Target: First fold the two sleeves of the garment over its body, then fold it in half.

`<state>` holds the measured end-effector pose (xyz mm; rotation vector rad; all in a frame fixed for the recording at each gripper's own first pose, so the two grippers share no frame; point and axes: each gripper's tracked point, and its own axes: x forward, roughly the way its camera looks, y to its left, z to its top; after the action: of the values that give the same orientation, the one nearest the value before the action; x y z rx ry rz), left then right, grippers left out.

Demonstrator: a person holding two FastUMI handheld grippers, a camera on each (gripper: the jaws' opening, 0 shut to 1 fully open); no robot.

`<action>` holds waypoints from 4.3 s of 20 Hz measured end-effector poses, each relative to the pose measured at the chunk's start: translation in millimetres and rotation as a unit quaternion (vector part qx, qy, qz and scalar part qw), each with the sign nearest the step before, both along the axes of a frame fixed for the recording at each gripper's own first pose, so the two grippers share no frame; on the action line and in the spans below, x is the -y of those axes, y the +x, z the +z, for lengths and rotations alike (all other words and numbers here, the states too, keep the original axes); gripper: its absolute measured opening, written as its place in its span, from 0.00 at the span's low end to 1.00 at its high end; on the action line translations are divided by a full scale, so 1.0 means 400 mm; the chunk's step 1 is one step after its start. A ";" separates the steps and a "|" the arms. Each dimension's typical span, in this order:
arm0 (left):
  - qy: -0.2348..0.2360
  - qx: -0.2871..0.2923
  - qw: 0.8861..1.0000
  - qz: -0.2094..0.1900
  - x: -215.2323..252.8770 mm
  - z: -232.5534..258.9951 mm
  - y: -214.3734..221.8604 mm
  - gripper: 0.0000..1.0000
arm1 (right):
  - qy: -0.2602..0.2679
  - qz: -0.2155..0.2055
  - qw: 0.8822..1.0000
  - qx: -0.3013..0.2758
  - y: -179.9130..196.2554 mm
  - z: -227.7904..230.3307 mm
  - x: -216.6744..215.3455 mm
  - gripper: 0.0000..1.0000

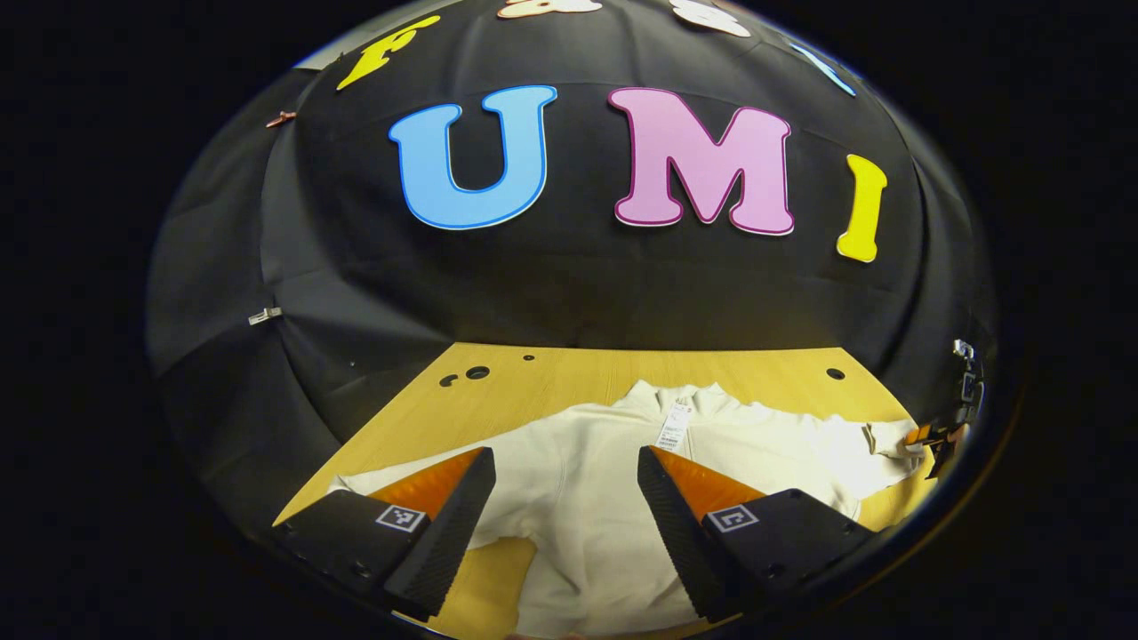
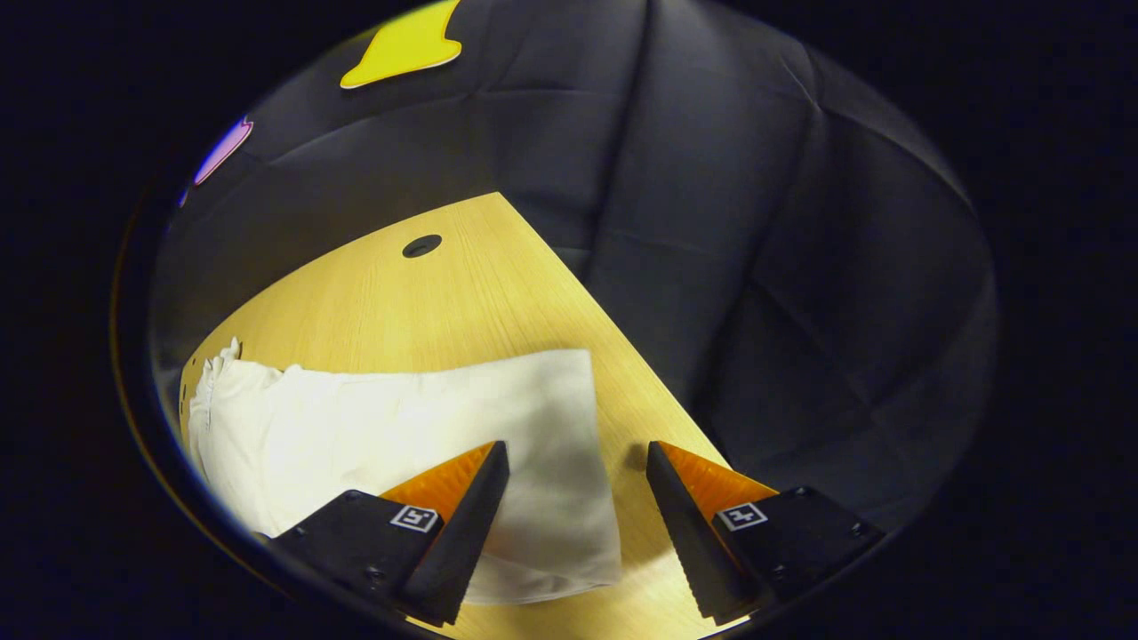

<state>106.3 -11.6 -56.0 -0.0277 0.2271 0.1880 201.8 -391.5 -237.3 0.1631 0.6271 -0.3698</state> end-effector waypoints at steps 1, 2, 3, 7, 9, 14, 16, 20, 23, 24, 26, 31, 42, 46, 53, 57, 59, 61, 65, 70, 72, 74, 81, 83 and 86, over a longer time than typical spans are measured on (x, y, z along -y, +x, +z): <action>0.000 0.001 1.000 0.002 -0.002 0.003 0.000 0.99 | 0.011 0.002 1.000 -0.003 -0.007 -0.001 -0.005 0.94; 0.000 0.001 1.000 0.004 -0.002 0.004 -0.001 0.99 | 0.013 0.000 1.000 0.000 -0.004 0.004 0.000 0.93; -0.001 0.000 1.000 0.005 -0.001 0.003 -0.004 0.99 | 0.021 0.003 1.000 -0.004 -0.002 0.001 -0.011 0.89; 0.009 -0.006 1.000 0.000 0.005 0.000 -0.017 0.99 | 0.035 0.022 0.999 -0.011 0.021 -0.015 -0.088 0.34; 0.013 -0.008 1.000 -0.001 0.005 -0.001 -0.036 0.99 | 0.017 0.025 0.999 -0.014 0.027 -0.013 -0.090 0.16; 0.005 -0.015 1.000 0.005 -0.012 -0.018 -0.064 0.99 | -0.006 0.068 0.997 -0.022 0.019 -0.001 -0.126 0.06; -0.001 -0.016 1.000 0.004 -0.019 -0.014 -0.066 0.99 | -0.013 0.063 0.998 -0.021 0.015 0.018 -0.133 0.06; 0.010 -0.008 1.000 -0.001 -0.046 0.004 -0.072 0.99 | -0.011 0.063 0.998 0.005 0.020 0.112 -0.166 0.06; 0.002 -0.003 1.000 -0.005 -0.067 0.012 -0.085 0.99 | -0.016 0.087 0.996 0.029 0.039 0.208 -0.230 0.06; 0.000 -0.002 1.000 -0.006 -0.075 0.010 -0.090 0.97 | -0.015 0.092 0.995 0.038 0.048 0.235 -0.253 0.06; -0.002 0.001 1.000 -0.007 -0.097 0.006 -0.096 0.99 | -0.013 0.099 0.993 0.059 0.066 0.291 -0.303 0.06; -0.014 0.012 1.000 0.005 -0.165 0.005 -0.120 0.99 | -0.027 0.129 0.988 0.081 0.094 0.381 -0.425 0.06; -0.029 0.024 0.999 0.028 -0.273 -0.019 -0.182 0.99 | -0.036 0.237 0.963 0.121 0.164 0.530 -0.850 0.06; -0.033 0.023 0.998 0.041 -0.306 -0.033 -0.195 0.99 | -0.032 0.287 0.950 0.120 0.190 0.534 -1.049 0.06; -0.059 0.019 0.995 0.083 -0.364 -0.060 -0.244 0.99 | 0.005 0.371 0.921 0.117 0.202 0.488 -1.422 0.06; -0.058 0.013 0.993 0.106 -0.400 -0.076 -0.275 0.99 | 0.027 0.405 0.909 0.093 0.186 0.415 -1.604 0.06; -0.063 0.009 0.991 0.119 -0.416 -0.087 -0.288 0.99 | 0.025 0.422 0.902 0.086 0.178 0.376 -1.675 0.06; -0.067 0.005 0.989 0.129 -0.425 -0.096 -0.299 0.99 | 0.021 0.436 0.896 0.078 0.169 0.332 -1.740 0.06; -0.063 0.005 0.988 0.142 -0.440 -0.096 -0.311 1.00 | 0.028 0.460 0.885 0.062 0.134 0.252 -1.824 0.15; -0.066 0.003 0.986 0.155 -0.456 -0.111 -0.321 0.99 | 0.031 0.458 0.886 0.060 0.095 0.237 -1.802 0.92; -0.071 -0.002 0.984 0.160 -0.470 -0.130 -0.320 0.99 | 0.018 0.452 0.889 0.066 0.094 0.236 -1.757 0.99; -0.076 -0.010 0.983 0.169 -0.495 -0.164 -0.316 0.99 | 0.002 0.441 0.894 0.078 0.099 0.255 -1.685 0.99; -0.076 -0.059 0.971 0.220 -0.662 -0.325 -0.284 1.00 | -0.012 0.342 0.935 0.091 0.122 0.308 -1.345 0.99; -0.087 -0.073 0.967 0.229 -0.696 -0.372 -0.273 1.00 | -0.019 0.305 0.948 0.088 0.120 0.311 -1.232 0.99; -0.092 -0.093 0.964 0.231 -0.743 -0.431 -0.246 0.97 | -0.021 0.250 0.964 0.089 0.092 0.321 -1.079 0.99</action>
<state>7.7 285.7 -228.4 -0.2492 0.4247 0.6363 238.5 40.1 -109.1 -0.0058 0.4615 0.1197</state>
